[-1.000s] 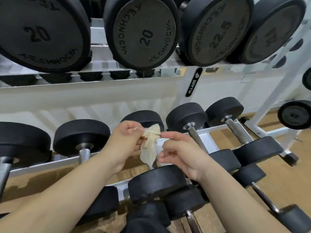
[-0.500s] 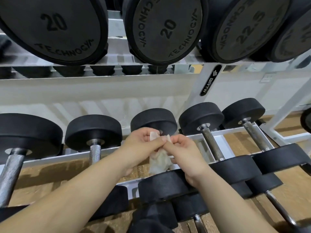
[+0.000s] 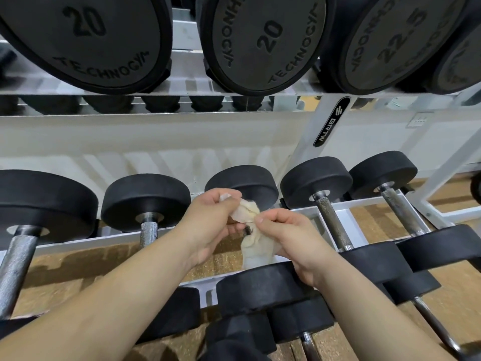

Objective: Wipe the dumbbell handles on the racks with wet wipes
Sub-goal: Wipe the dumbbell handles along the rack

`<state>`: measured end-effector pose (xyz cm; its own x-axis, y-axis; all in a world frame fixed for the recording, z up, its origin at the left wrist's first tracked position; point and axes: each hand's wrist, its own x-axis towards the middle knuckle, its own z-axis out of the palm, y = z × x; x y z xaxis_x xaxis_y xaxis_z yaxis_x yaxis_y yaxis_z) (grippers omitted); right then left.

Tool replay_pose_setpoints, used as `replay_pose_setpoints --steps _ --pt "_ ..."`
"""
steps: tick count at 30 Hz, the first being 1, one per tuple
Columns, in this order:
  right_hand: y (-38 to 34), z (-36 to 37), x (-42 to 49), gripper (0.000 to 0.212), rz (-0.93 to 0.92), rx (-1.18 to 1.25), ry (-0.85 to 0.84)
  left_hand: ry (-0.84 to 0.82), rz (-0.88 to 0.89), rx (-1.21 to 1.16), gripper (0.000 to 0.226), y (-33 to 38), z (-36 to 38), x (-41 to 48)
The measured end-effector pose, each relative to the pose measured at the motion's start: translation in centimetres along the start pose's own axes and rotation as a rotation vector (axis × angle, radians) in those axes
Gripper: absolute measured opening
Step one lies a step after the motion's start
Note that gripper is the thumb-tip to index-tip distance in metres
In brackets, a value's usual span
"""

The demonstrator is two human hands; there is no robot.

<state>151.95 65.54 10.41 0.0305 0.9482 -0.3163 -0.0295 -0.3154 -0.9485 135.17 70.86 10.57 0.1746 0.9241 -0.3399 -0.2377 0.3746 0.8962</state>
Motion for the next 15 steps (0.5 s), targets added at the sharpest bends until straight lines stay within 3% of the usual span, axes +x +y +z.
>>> replay_pose_setpoints --steps 3,8,12,15 --pt "0.0 0.7 -0.1 0.01 -0.027 -0.067 0.021 0.032 0.021 0.053 0.011 -0.5 0.3 0.1" --pt "0.1 0.7 0.1 0.013 -0.018 0.083 0.175 0.135 0.182 0.279 0.014 -1.5 0.4 0.8" --pt "0.1 0.3 0.5 0.011 0.032 0.097 0.202 0.152 0.235 0.341 0.012 -1.4 0.3 0.8" --pt "-0.5 -0.5 1.6 0.011 0.03 -0.084 0.204 0.125 0.256 0.474 0.012 -1.2 0.0 0.6"
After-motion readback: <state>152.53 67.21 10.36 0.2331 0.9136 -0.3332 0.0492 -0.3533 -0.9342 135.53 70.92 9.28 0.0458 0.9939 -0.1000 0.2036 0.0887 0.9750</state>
